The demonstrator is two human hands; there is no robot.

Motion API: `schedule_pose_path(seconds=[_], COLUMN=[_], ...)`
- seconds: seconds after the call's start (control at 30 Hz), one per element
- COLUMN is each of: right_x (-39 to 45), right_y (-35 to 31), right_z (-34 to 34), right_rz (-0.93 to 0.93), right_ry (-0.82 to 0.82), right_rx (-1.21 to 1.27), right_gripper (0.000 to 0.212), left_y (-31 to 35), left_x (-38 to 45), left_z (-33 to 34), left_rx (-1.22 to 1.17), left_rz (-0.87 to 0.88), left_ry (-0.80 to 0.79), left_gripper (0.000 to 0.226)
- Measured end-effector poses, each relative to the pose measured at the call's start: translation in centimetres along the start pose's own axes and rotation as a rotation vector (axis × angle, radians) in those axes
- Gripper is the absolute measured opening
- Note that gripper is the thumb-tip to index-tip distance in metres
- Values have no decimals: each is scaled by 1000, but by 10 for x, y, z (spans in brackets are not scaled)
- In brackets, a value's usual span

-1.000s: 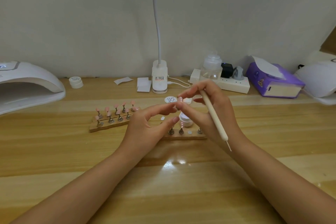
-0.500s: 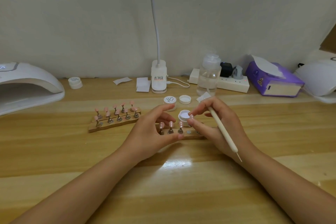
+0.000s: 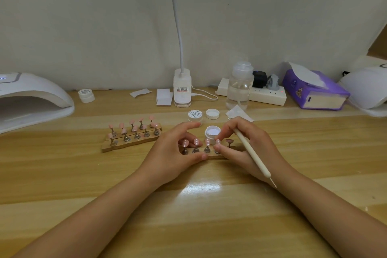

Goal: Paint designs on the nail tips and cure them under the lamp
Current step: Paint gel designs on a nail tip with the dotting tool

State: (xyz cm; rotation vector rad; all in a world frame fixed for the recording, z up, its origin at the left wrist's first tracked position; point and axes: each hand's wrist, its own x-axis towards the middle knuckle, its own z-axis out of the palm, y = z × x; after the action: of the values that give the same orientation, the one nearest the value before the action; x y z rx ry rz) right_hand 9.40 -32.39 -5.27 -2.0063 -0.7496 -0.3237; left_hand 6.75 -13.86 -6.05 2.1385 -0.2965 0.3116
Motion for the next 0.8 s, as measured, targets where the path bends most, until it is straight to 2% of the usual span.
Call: schedule_pose_path(seconds=[0.4,0.53,0.8], right_x=[-1,-1,0], right_y=[4,11,13], right_z=[-10,-15,-15], right_rz=[30,68,92], right_ry=[-66,-79,-94], right_rx=[11,-62,-28], right_gripper=[30,27,26], left_y=[1,1,0], left_x=[0,0,0], left_z=[-1,-1,-1], left_rx=[15,5,-8], left_rz=[-11,-18,-17], left_ry=[-5,-9,-20], left_gripper=[60,59,56])
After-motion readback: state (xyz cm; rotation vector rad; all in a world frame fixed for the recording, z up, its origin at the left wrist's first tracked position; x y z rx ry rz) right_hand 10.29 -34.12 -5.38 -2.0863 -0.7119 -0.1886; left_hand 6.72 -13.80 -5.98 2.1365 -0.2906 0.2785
